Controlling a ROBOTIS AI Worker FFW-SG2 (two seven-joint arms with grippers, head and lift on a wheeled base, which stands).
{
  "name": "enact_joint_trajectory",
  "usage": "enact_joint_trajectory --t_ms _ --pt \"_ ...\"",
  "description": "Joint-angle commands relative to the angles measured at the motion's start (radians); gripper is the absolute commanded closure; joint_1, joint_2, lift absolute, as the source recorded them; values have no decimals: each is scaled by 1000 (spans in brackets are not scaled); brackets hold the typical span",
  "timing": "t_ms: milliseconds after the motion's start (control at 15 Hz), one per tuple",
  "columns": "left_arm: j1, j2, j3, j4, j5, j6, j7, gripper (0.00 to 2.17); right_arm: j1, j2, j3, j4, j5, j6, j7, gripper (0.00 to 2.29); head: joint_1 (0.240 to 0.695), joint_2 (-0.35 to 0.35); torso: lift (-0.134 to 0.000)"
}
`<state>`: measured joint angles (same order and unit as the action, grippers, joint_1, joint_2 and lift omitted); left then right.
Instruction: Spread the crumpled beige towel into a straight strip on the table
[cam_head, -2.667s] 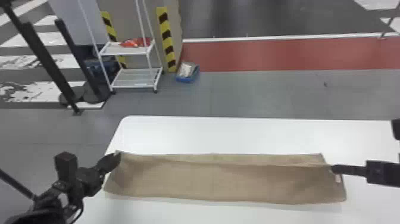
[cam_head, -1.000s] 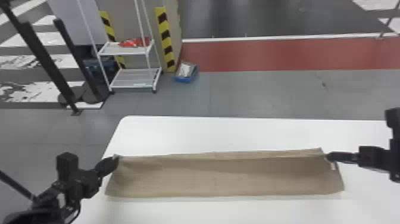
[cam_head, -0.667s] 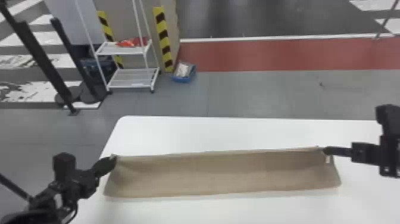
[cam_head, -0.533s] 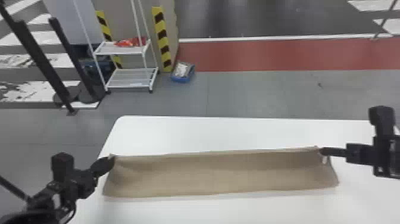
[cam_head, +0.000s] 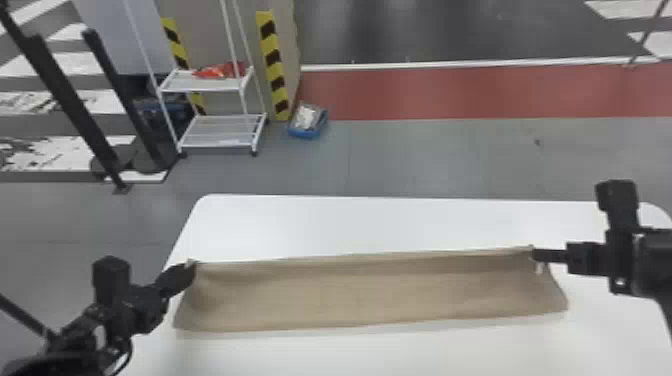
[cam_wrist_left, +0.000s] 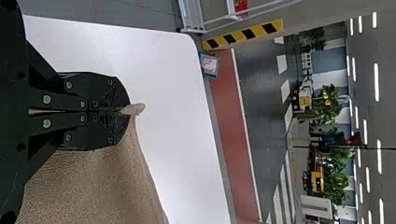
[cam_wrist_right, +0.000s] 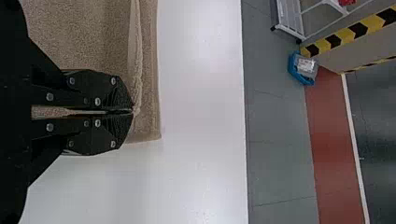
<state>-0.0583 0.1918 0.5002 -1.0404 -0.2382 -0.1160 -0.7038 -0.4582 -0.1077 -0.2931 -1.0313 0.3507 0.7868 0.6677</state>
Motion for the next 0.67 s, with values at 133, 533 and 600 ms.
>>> enact_joint_trajectory --t_ms 133,533,600 --pt "0 -8 1 -1 5 2 18 43 0 8 3 10 -4 -2 -28 22 695 104 0" --pt "8 -6 1 -6 13 2 18 29 4 8 6 10 -9 -2 -77 43 695 99 0" --pt "8 -6 1 -6 16 2 18 29 6 8 5 10 -9 -2 -77 46 695 99 0"
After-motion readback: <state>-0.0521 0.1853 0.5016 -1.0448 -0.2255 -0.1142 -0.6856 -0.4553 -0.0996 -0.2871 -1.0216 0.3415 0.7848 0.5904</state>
